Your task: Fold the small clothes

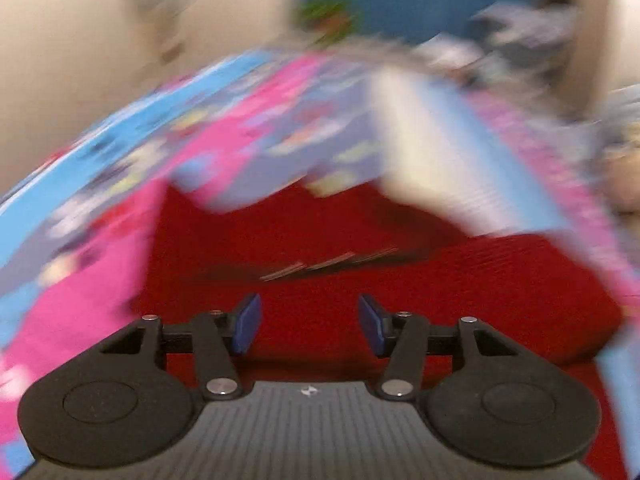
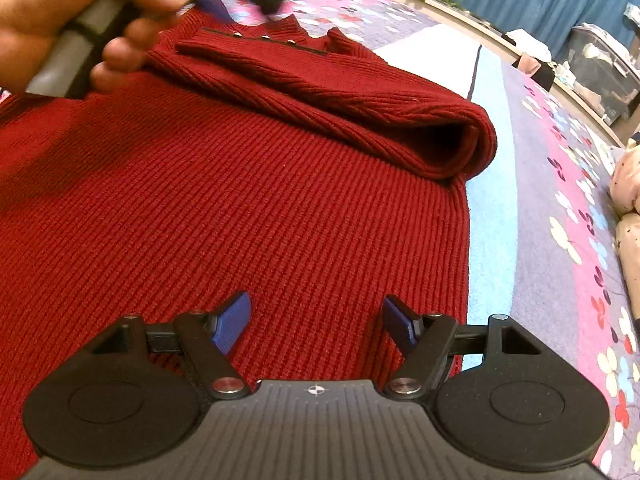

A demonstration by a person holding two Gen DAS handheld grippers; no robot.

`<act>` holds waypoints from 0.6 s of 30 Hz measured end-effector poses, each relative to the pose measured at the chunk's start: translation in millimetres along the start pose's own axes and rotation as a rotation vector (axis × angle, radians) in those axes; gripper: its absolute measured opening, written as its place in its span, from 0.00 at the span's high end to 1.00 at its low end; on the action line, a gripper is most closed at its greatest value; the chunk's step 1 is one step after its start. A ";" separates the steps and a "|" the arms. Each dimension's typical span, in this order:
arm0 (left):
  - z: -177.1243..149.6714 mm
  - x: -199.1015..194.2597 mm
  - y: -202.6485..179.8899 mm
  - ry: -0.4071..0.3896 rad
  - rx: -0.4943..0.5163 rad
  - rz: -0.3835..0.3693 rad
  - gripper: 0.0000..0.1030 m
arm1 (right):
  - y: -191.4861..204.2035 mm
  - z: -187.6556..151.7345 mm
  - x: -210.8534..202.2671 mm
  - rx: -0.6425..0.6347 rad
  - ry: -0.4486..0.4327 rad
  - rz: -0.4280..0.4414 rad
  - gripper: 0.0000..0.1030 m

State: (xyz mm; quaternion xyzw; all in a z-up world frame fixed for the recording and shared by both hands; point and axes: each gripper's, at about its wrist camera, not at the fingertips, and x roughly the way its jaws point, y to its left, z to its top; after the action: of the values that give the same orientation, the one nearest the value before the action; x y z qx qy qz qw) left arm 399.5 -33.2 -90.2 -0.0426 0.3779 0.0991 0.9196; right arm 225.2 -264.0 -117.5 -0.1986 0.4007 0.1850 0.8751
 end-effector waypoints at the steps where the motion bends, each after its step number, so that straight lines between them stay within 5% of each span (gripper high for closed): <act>1: -0.7 14.1 11.7 0.087 -0.006 0.005 0.38 | 0.3 -0.6 -0.1 -0.001 -0.002 -0.001 0.29; 3: 7.1 9.8 34.8 0.124 -0.053 -0.088 0.38 | -0.1 -2.5 -1.3 0.004 -0.006 0.001 0.29; 4: 13.9 -1.6 42.9 0.121 -0.068 -0.077 0.39 | -1.1 -3.1 -2.7 0.014 -0.006 0.002 0.29; 10: 10.8 -112.2 90.3 -0.068 0.015 -0.158 0.38 | -8.2 -9.6 -33.0 0.083 -0.085 -0.038 0.35; 18: -97.9 -237.9 174.5 -0.137 0.107 -0.187 0.38 | -37.1 -39.9 -115.3 0.404 -0.277 -0.044 0.35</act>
State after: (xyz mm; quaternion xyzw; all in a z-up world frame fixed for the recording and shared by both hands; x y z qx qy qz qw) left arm 129.7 86.5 7.0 -0.0217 0.3132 -0.0047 0.9494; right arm 147.7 -334.4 -44.7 -0.0008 0.3012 0.1073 0.9475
